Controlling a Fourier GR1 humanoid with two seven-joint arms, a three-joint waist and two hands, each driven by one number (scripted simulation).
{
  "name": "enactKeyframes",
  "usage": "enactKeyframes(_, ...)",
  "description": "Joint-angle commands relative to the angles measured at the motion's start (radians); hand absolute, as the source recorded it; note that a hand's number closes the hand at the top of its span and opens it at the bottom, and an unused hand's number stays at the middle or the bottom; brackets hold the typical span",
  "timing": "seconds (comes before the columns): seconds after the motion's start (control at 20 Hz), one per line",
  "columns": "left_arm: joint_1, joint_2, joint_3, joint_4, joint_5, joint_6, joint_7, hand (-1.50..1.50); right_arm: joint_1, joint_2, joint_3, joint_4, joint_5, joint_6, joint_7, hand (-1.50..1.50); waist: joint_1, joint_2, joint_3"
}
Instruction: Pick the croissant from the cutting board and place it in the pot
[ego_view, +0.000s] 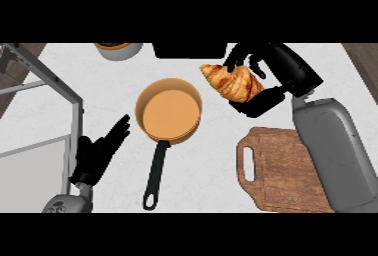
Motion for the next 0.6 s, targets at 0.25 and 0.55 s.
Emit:
enactKeyframes(0.25, -0.059, 0.003, 0.023, 0.061, 0.0, -0.022, -0.006, 0.0, -0.25, 0.143, 0.15, 0.162, 0.187, -0.03, 0.195, 1.5, 0.01, 0.006, 0.0)
enactKeyframes(0.55, 0.0, -0.001, 0.003, -0.05, 0.001, -0.019, 0.039, 0.0, -0.35, 0.152, 0.212, 0.34, 0.332, -0.079, 0.165, 1.5, 0.022, 0.006, 0.0)
